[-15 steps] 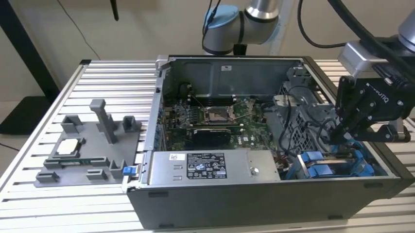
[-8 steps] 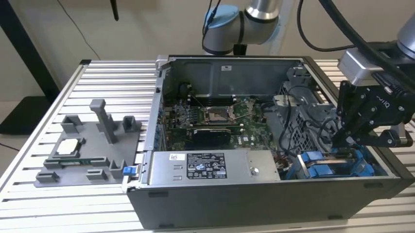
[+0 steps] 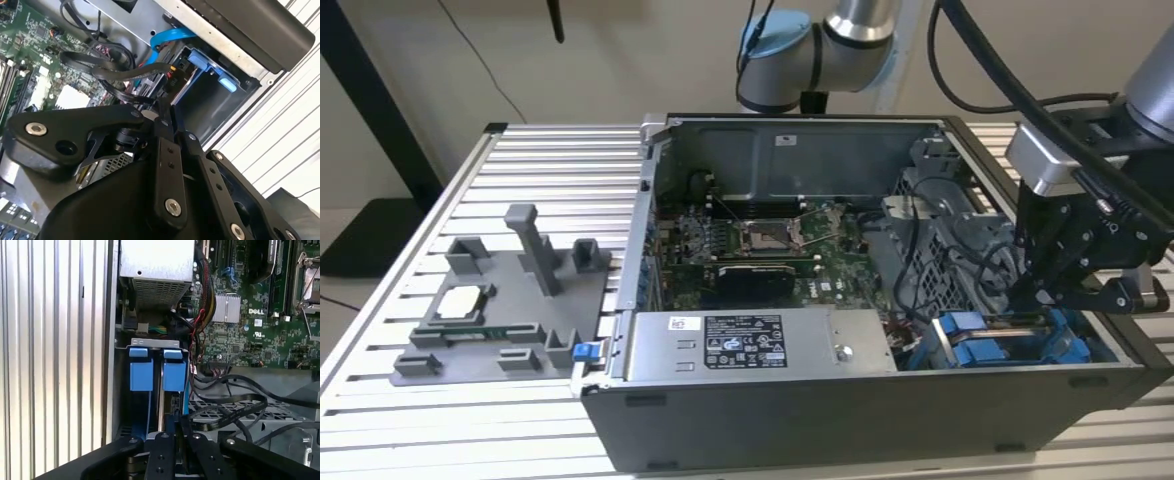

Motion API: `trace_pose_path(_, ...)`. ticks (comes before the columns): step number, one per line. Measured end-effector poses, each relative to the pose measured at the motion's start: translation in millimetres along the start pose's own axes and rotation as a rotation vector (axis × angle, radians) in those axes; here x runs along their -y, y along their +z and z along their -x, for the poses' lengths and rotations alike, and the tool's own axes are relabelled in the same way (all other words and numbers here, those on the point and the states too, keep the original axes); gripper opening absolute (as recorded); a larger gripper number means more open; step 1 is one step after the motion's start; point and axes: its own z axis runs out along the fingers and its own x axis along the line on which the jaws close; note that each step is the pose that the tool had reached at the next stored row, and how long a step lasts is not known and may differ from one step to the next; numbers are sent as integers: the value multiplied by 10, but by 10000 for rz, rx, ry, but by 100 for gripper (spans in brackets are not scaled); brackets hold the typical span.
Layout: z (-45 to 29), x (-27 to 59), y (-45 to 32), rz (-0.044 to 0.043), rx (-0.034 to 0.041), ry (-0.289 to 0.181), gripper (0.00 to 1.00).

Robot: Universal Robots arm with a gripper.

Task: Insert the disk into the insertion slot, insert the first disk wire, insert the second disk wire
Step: 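Insert the second disk wire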

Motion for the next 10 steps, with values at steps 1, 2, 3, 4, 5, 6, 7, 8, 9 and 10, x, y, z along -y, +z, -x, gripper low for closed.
trace_pose_path(1, 0, 0, 0, 0, -1, 0, 0)
trace_pose_path(2, 0, 0, 0, 0, -2, 1, 0)
trace_pose_path(3, 0, 0, 0, -1, -1, 3, 0)
trace_pose_path(4, 0, -2, 3, -8, -3, 3, 0)
trace_pose_path(5, -1, -7, 15, -35, -2, 2, 0)
trace_pose_path(6, -2, -8, 26, -68, -5, -1, 0)
trace_pose_path(7, -2, -7, 32, -95, -7, -5, 0)
trace_pose_path(8, -3, -7, 39, -122, -7, -7, 0)
trace_pose_path(9, -4, -8, 46, -150, -6, -9, 0)
trace_pose_path(10, -4, -10, 51, -174, -5, -10, 0)
